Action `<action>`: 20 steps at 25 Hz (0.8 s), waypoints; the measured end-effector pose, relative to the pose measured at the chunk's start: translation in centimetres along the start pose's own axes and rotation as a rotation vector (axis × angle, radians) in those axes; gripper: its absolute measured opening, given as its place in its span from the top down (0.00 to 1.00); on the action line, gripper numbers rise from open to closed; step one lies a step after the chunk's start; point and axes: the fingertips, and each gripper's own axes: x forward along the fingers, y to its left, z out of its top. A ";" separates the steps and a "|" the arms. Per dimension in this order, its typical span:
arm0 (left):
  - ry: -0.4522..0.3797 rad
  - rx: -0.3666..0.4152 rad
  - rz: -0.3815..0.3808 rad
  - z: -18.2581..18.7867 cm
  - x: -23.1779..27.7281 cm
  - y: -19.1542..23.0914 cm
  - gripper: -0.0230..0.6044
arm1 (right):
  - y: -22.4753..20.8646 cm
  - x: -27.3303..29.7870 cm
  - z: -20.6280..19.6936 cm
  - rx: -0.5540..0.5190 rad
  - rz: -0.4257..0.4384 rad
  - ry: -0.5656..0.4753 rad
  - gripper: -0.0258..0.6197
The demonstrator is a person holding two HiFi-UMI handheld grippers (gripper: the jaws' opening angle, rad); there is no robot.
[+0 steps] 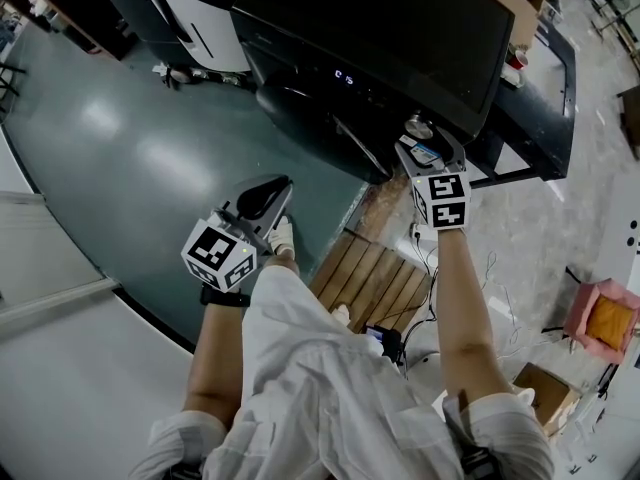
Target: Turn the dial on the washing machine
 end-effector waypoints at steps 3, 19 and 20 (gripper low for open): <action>-0.001 -0.002 0.008 -0.1 -0.1 0.2 0.92 | -0.3 -0.4 -0.9 0.039 0.009 0.019 0.47; -0.004 0.002 0.021 0.2 0.1 0.1 0.92 | -0.9 -0.6 -0.8 0.103 0.034 -0.022 0.47; -0.005 0.002 0.022 0.2 0.2 0.1 0.92 | -1.1 -0.6 -0.2 0.099 0.035 -0.039 0.47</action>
